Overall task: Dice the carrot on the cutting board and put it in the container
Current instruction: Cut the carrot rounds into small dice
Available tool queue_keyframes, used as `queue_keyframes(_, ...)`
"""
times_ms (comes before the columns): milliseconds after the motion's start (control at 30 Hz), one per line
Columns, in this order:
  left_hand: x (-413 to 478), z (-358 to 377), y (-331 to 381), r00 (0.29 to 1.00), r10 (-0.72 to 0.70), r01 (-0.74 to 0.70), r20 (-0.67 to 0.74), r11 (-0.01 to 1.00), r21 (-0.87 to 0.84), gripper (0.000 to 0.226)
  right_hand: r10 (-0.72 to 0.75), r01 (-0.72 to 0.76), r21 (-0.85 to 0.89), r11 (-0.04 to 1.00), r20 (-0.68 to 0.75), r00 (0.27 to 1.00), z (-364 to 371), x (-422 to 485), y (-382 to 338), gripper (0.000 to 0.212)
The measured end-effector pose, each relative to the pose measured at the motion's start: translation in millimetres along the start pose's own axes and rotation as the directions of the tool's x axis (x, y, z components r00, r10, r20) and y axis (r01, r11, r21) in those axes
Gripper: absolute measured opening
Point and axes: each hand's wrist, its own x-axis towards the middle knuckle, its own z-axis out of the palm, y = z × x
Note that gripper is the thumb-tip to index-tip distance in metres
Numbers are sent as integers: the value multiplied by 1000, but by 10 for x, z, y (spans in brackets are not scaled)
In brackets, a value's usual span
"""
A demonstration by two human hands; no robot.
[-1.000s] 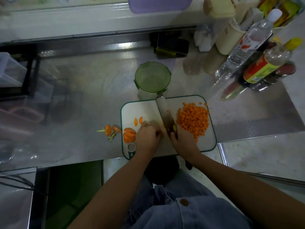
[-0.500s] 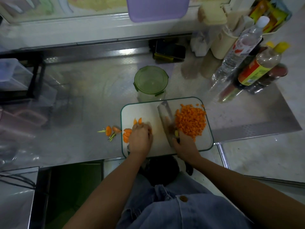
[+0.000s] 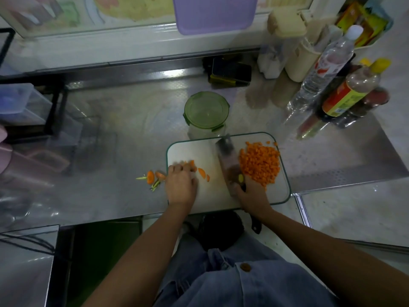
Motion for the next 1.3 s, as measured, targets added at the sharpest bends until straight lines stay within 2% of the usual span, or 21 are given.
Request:
queue_keyframes(100,33,-15,-41,1000,14,-14,3,1000,-1,31,89,-87,48,995,-57,994,-54,67,8,16)
queue_keyframes(333,199,-19,-13,966,260,-260,-8,964,-48,33,98,-109,190,976,69,993,80,125,-94,10)
queue_keyframes(500,345,21,32,946,322,-324,45,945,51,28,117,-122,120,985,56,992,147,126,-70,12)
queue_keyframes(700,417,37,6,938,338,-343,70,937,72,14,106,-108,74,991,25,994,183,125,-55,12)
queue_keyframes(833,454,-13,-47,920,383,-382,86,924,-24,11,97,-99,79,992,30,995,171,124,-54,8)
queue_keyframes(1000,504,-129,-118,863,476,-457,168,879,-138,13,80,-86,114,990,56,995,144,133,-58,8)
queue_keyframes(1133,482,-124,-44,821,490,-420,294,866,-270,12,89,-98,156,983,60,994,94,128,-60,8)
queue_keyframes(1200,427,-67,45,857,430,-339,285,886,-316,9,64,-62,100,993,-20,998,57,107,-35,7)
queue_keyframes(1300,310,72,248,947,245,-155,206,915,-372,7,17,-16,15,1000,-119,993,-27,63,-9,13)
